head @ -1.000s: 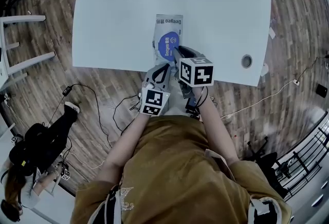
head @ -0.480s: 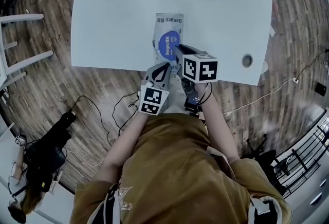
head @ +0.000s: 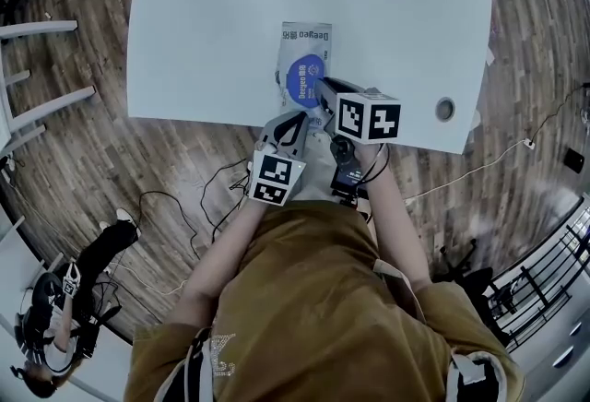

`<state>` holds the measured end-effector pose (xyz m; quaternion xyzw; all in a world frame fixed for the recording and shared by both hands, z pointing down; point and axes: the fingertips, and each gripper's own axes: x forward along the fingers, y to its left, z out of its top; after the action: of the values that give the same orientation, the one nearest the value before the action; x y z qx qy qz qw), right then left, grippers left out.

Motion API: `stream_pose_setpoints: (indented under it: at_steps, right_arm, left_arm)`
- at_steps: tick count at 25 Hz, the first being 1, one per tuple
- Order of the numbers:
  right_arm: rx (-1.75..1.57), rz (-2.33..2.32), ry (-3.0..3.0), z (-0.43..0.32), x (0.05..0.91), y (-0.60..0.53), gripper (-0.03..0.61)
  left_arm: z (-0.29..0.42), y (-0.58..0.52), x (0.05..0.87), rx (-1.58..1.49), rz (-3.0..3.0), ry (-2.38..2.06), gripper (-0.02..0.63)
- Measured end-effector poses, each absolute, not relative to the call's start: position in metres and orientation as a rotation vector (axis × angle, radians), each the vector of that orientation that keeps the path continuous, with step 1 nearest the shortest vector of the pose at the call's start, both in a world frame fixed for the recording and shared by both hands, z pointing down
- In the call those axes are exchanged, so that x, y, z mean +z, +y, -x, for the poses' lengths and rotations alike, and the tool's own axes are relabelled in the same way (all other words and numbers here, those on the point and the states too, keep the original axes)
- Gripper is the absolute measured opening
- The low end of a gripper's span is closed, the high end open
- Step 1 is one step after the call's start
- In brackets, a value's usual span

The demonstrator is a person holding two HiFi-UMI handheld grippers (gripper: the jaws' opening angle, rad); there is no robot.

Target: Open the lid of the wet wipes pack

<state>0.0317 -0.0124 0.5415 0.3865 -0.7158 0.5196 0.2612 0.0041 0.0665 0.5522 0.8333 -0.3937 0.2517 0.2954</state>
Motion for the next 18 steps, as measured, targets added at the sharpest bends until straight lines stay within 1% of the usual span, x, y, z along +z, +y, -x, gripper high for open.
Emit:
stream_pose_setpoints:
  at_steps: [18]
  right_arm:
    - [1.383,-0.924,-1.943,-0.030,0.526,-0.015,0.023]
  left_arm:
    - [-0.010,0.065,0.555,0.677,-2.150,-0.954,0.002]
